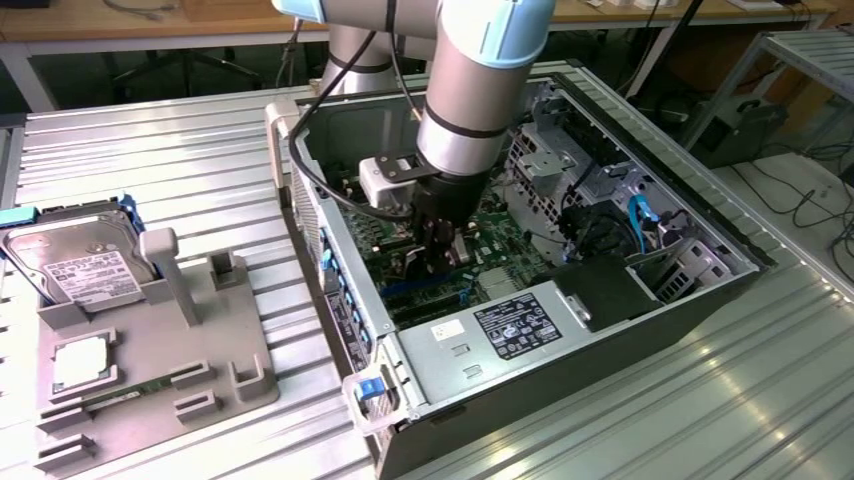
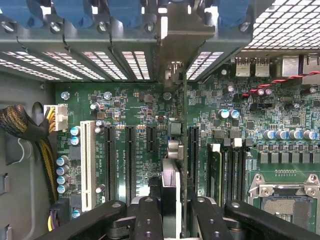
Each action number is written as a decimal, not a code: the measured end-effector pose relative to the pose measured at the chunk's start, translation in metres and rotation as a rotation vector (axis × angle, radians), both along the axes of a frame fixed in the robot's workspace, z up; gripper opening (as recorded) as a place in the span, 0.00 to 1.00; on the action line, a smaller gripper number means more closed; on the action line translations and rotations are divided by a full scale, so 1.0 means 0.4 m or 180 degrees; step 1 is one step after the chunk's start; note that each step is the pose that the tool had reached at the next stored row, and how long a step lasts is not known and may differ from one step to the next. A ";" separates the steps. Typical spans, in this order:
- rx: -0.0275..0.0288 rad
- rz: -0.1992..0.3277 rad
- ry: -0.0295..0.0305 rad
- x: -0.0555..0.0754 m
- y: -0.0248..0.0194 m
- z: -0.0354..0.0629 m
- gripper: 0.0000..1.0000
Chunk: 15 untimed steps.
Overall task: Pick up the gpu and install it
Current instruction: 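Insert the gpu into the slot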
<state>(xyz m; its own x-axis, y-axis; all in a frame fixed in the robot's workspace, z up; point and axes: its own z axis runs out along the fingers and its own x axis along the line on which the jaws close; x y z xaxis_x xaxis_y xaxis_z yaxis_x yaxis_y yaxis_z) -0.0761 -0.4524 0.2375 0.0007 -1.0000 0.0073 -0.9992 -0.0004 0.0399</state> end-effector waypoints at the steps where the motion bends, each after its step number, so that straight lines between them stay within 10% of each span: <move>1: 0.0002 -0.0004 -0.0001 0.000 0.000 0.000 0.27; 15: 0.0001 -0.0008 0.0001 0.000 -0.001 -0.017 0.27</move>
